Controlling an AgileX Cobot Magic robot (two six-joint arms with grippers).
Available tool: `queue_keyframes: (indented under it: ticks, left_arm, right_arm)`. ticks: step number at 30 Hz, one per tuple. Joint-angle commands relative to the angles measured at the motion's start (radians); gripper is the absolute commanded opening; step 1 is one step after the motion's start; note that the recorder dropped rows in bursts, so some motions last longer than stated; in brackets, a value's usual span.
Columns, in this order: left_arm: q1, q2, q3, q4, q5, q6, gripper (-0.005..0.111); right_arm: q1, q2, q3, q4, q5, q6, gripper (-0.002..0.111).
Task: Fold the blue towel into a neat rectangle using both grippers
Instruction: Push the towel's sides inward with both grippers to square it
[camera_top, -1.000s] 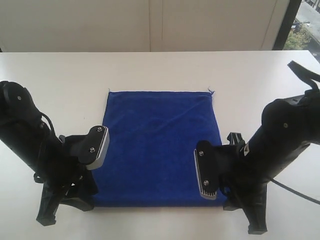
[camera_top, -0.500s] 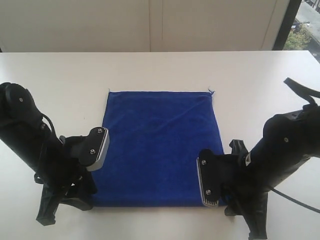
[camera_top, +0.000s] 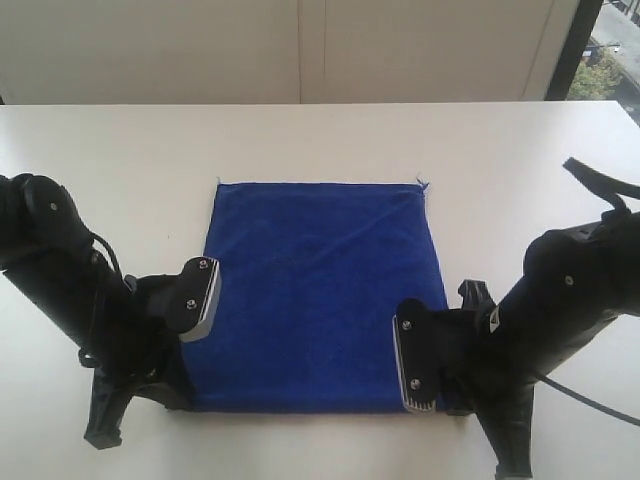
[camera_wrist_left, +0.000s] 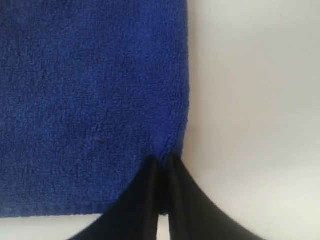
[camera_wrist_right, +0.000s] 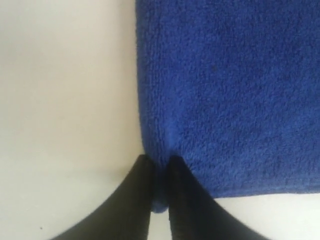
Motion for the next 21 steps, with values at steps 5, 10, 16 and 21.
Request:
queue_keyframes:
  ticks: [5,10,16,21]
  left_arm:
    - [-0.006,-0.044,0.001,0.003,0.014,-0.006,0.0]
    - [-0.006,-0.149,0.001,0.003,0.138,-0.02,0.0]
    - [-0.006,-0.183,0.001,0.007,0.217,-0.055,0.0]
    - [-0.006,-0.183,0.001,0.059,0.264,-0.114,0.0]
  right_arm:
    - [-0.002,-0.052,0.005,0.001,-0.024,-0.006,0.006]
    - [-0.002,-0.135,0.005,0.001,0.064,-0.006,0.006]
    - [-0.002,-0.174,0.005,0.01,0.179,-0.006,0.006]
    - [-0.002,-0.176,0.005,0.031,0.229,-0.006,0.006]
